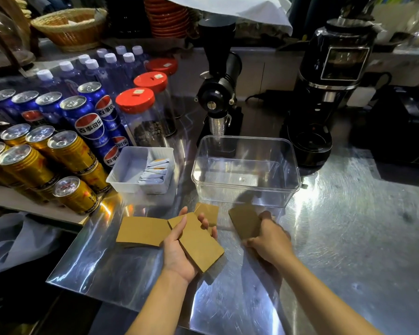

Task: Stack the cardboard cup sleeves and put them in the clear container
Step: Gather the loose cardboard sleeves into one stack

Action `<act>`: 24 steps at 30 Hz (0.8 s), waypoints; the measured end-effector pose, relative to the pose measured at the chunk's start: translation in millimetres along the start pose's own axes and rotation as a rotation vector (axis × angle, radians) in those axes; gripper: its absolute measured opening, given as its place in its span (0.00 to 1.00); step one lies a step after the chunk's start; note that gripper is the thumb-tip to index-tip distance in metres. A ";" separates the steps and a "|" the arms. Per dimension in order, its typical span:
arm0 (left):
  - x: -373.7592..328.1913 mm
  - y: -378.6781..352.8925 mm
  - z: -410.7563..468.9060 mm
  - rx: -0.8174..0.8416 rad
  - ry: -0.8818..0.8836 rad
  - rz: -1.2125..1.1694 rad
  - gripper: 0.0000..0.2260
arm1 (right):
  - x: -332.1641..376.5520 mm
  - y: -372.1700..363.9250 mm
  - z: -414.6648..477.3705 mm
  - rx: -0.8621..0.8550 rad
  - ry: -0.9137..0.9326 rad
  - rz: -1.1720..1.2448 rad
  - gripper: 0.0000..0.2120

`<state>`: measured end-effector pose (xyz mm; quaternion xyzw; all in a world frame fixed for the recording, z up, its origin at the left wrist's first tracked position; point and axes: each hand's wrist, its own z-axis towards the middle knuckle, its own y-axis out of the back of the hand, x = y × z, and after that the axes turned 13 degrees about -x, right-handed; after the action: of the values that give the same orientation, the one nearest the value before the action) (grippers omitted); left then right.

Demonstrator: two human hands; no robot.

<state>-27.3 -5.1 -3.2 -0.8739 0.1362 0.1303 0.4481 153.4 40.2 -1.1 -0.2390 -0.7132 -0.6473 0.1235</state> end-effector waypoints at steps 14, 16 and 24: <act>22.4 -1.2 -2.2 -0.001 0.084 0.189 0.13 | 30.3 6.0 -40.1 0.094 -0.041 1.039 0.13; 24.6 -1.0 -4.1 -0.024 0.152 0.234 0.14 | 34.5 0.8 -45.5 0.118 -0.028 0.974 0.12; 23.6 0.1 -8.2 0.020 0.000 0.093 0.18 | 34.3 -8.6 -56.8 -0.079 0.187 0.641 0.08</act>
<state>-4.5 -14.7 -6.9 -0.8620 0.1779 0.1497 0.4505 112.2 -9.8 15.5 -0.3952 -0.5616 -0.6220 0.3762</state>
